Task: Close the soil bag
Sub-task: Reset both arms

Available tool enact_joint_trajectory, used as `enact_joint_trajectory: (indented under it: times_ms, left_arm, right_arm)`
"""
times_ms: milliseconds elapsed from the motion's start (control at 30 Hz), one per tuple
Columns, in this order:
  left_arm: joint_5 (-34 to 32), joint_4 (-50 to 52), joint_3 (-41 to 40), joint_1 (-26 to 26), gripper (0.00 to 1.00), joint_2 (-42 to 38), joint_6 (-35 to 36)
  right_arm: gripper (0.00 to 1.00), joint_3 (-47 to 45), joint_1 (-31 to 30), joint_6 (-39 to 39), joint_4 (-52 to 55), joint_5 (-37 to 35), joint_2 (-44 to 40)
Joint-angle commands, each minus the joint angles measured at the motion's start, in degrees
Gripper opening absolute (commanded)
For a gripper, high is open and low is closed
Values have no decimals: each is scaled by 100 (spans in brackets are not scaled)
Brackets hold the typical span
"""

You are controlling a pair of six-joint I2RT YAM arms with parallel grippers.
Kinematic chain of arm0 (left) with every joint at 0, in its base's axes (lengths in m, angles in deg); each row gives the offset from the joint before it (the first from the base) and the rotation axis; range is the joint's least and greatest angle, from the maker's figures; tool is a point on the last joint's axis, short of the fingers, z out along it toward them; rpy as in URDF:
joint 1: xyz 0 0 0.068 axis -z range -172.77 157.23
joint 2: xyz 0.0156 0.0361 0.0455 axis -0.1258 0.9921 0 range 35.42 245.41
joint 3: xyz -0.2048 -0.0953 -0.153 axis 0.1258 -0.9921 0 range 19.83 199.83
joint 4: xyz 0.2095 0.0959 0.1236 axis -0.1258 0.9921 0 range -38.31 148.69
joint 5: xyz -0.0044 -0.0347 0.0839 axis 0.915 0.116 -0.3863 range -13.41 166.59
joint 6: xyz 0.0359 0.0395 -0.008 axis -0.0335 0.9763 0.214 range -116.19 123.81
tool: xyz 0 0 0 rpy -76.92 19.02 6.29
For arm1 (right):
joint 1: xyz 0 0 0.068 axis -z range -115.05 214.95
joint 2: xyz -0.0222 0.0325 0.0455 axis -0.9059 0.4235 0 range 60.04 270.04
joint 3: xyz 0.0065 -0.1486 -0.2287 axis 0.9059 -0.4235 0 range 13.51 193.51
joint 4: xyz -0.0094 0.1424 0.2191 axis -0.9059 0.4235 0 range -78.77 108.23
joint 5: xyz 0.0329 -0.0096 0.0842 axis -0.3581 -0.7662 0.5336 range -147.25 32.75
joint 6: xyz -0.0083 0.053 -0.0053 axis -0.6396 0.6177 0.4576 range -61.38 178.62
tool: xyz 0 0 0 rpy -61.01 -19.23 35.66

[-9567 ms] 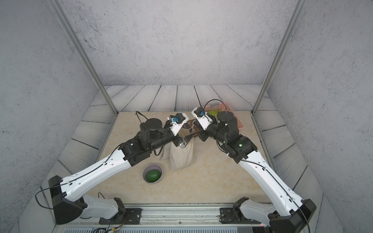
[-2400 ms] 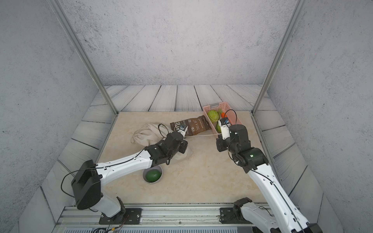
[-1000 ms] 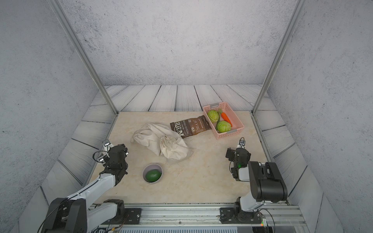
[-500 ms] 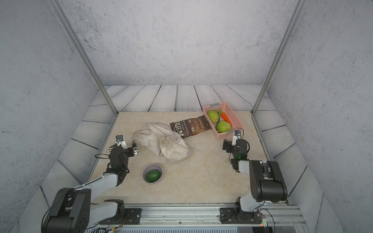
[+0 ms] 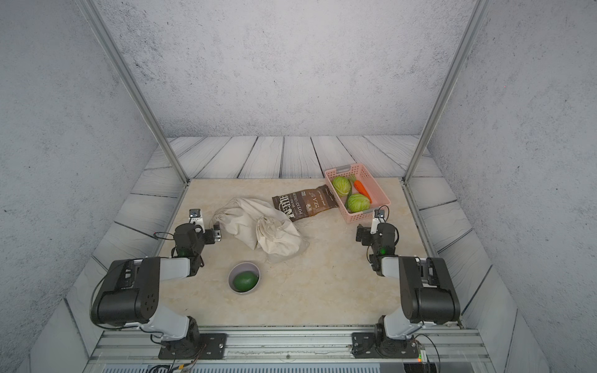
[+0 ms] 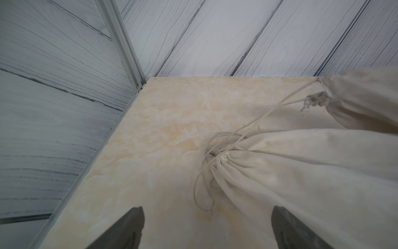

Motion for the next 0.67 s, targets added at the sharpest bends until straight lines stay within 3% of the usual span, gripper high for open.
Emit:
enact_joint_trajectory:
  times_ms: [0,633]
  left_arm:
    - [317,153,-40,14,98,-56,-70]
    - [314,322,4,23,99,-105,-63]
  right_arm:
    - [99,-32,-32,-39,20,23,-43]
    - [99,-14,-38,-25,70,17,-57]
